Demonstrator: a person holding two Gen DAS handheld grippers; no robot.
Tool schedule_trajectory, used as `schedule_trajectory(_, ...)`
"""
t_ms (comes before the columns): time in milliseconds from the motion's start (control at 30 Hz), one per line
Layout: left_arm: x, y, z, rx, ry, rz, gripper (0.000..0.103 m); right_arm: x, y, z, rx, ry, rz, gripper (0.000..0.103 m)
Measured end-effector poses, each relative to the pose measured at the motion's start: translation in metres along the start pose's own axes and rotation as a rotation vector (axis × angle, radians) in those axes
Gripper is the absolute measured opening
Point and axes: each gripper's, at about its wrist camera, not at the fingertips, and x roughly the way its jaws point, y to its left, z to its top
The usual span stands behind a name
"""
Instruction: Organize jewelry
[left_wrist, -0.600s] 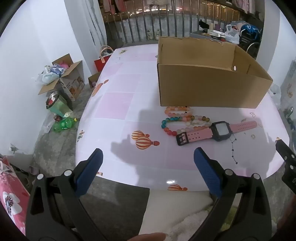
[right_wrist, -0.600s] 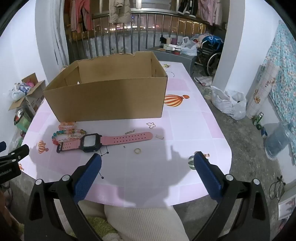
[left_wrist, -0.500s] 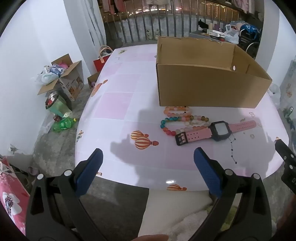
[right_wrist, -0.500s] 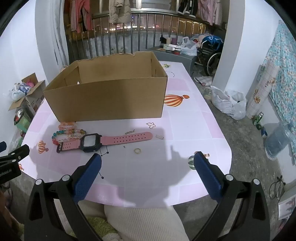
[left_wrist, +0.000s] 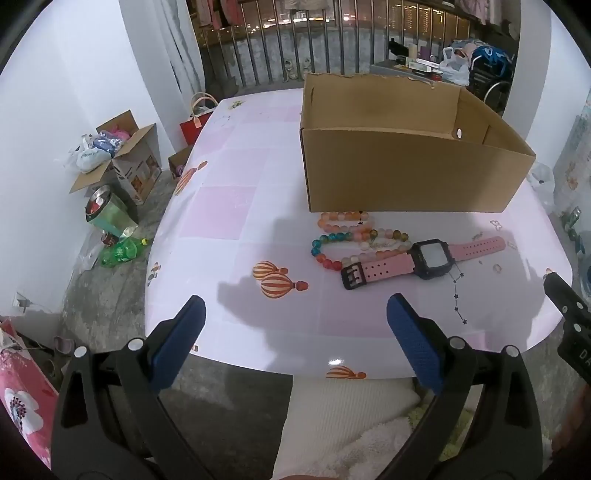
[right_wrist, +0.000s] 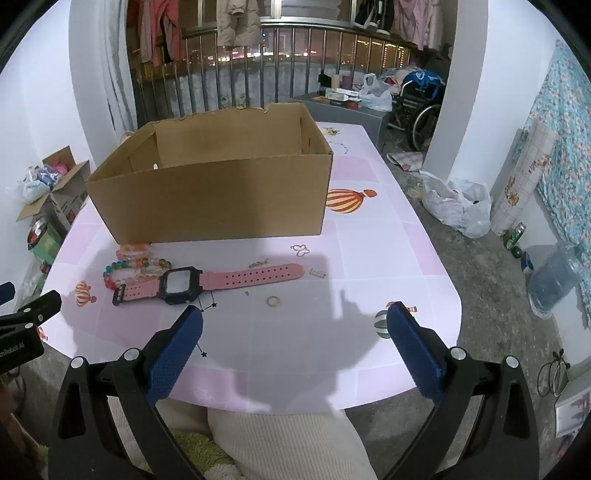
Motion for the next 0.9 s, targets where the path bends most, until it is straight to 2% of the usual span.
schedule_trajectory(900, -0.0010, 0.0038, -0.0026, -0.001, -0.002, -0.006, 0.095, 0.0012, 0.0004, -0.0003, 0.001, 0.005, 0.002, 0.097)
